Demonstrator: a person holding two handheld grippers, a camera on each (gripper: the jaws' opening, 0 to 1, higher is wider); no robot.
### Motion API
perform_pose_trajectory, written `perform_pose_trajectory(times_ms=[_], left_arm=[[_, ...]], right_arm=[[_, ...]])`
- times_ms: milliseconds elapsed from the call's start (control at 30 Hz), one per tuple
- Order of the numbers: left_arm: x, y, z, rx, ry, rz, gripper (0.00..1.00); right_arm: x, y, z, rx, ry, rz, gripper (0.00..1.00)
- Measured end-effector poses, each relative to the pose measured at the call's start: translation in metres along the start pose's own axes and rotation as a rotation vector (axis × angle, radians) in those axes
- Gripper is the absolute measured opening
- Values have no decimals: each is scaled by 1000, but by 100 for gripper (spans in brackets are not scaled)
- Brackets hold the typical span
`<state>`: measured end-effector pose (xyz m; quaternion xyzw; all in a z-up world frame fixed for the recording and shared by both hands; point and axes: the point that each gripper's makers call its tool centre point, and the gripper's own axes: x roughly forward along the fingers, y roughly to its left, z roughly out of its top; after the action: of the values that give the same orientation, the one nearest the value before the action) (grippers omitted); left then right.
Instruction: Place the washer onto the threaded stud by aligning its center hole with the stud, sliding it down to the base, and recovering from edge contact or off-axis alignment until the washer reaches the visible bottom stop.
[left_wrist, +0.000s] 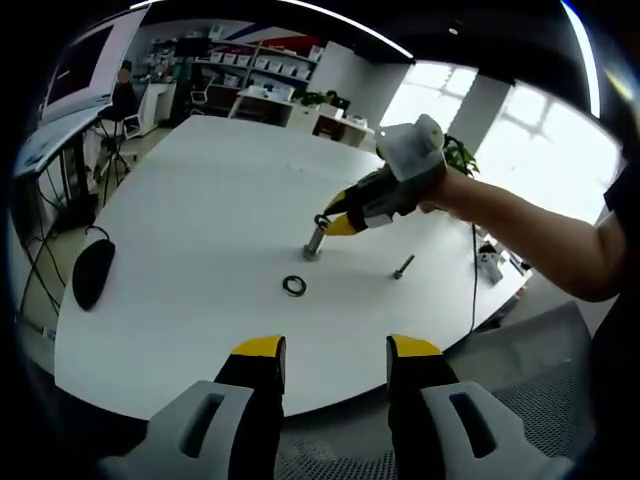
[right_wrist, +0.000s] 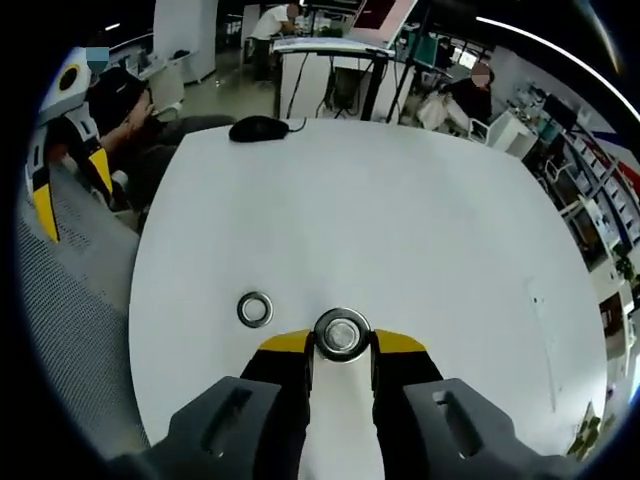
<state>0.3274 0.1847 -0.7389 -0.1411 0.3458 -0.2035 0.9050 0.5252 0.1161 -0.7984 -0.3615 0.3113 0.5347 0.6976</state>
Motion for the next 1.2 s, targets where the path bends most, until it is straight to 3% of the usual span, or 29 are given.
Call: perform_pose_trajectory(times_ms=[967,1200], left_arm=[[1,0,-3,-3,16,0,39],[1,1,-3,-6,19,1,39]], right_arm=[[40,7,-28,37,96,71,23],[42,9,-27,43,98,82,23]])
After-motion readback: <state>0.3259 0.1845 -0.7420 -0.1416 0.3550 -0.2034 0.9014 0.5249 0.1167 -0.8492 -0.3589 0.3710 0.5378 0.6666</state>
